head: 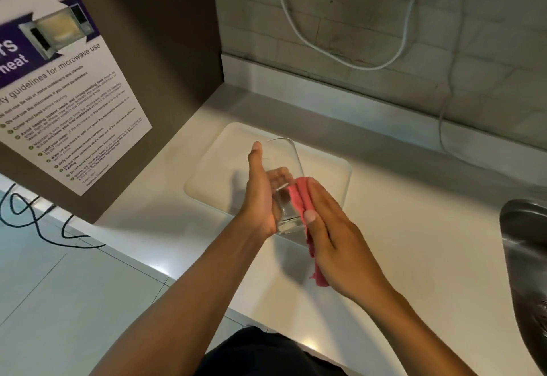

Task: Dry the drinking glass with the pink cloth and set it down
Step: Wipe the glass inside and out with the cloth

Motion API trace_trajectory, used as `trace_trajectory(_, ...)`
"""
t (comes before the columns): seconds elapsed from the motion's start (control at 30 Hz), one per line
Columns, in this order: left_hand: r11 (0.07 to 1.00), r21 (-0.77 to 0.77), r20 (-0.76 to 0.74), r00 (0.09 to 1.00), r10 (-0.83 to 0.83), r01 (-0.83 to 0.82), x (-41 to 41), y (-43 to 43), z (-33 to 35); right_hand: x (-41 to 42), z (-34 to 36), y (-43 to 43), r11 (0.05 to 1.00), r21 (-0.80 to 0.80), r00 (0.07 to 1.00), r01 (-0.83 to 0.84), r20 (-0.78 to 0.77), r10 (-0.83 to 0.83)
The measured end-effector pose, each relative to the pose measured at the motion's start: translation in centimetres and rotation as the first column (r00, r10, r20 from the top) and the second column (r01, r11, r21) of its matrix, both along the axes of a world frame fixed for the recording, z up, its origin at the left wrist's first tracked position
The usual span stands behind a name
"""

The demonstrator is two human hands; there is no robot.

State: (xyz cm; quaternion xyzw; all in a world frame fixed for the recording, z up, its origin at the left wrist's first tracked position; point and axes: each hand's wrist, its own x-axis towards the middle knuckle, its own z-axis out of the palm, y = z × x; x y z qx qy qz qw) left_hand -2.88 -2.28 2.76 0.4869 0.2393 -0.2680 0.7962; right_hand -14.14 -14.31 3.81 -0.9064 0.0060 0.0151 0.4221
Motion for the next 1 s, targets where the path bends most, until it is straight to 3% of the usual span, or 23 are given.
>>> trace_trajectory(0.07,1.000,-0.015,-0.006,1.000,-0.025,0.025,-0.5,-0.3,0.2,0.7,0.5,-0.3,0.988,0.129,0.991,0.087,-0.116,-0.072)
trace_trajectory(0.13,0.998,-0.015,0.000,0.999,-0.053,0.053,-1.2,-0.8,0.1,1.6,1.0,-0.5,0.979,0.156,0.983,0.131,-0.145,-0.109)
trace_trajectory(0.23,0.998,-0.026,0.004,0.998,-0.061,0.061,-1.1,-0.4,0.1,1.4,1.2,0.0,0.997,0.019,0.997,0.071,-0.011,-0.071)
trace_trajectory(0.37,1.000,0.004,-0.015,1.000,0.009,-0.009,-0.1,0.4,-0.1,-0.2,0.0,0.6,0.999,-0.045,1.000,-0.030,0.006,0.030)
trace_trajectory(0.53,0.996,-0.052,0.004,0.997,-0.077,0.077,-1.5,-0.4,-0.3,1.6,1.3,-0.4,0.978,0.165,0.982,0.125,-0.163,-0.098)
trace_trajectory(0.73,1.000,-0.018,-0.019,1.000,0.001,-0.001,-0.1,0.3,-0.2,-0.2,1.0,0.3,1.000,0.007,1.000,-0.020,-0.002,0.020)
trace_trajectory(0.9,0.998,-0.040,0.001,0.999,-0.054,0.054,-1.0,-0.3,-0.3,0.8,1.3,-0.6,0.953,0.276,0.973,0.124,-0.221,-0.063)
trace_trajectory(1.0,0.995,-0.064,0.023,0.997,-0.075,0.076,-1.1,-0.7,-0.6,0.7,1.5,-0.5,0.972,0.205,0.987,0.113,-0.140,-0.086)
